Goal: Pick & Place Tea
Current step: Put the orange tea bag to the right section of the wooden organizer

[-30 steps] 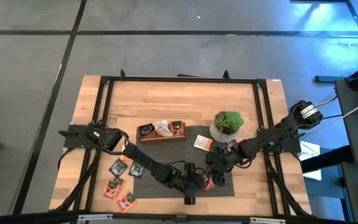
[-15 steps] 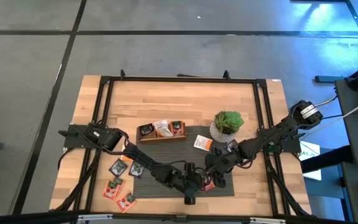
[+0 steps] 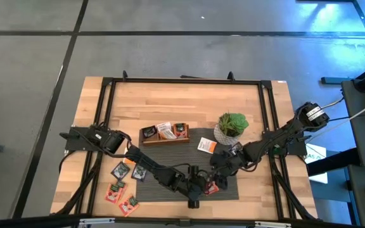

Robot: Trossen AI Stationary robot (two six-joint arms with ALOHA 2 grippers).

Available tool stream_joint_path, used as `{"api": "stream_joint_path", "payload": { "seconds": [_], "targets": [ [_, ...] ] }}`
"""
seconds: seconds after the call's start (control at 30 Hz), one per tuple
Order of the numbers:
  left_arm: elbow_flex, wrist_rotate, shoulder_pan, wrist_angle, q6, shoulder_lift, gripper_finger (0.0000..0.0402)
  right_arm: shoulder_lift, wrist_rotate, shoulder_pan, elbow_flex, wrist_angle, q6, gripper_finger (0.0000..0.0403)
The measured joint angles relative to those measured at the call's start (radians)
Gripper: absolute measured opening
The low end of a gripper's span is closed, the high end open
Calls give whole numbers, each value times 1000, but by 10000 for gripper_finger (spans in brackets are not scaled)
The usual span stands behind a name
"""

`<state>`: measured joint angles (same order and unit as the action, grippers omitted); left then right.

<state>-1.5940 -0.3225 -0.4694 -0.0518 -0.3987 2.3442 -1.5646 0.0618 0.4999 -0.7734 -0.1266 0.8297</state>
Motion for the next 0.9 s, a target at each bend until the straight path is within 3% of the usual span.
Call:
{"api": "stream_joint_path", "payload": {
  "seconds": [0.3, 0.63, 0.9],
  "targets": [
    [0, -1, -1, 4, 0, 0, 3, -40, 23, 0, -1, -32, 109, 262],
    [1, -2, -1, 7, 0, 0, 3, -121, -38, -5, -2, 28, 111, 253],
    [1, -14, -1, 7, 0, 1, 3, -125, -79, -5, -2, 52, 110, 193]
  ]
}}
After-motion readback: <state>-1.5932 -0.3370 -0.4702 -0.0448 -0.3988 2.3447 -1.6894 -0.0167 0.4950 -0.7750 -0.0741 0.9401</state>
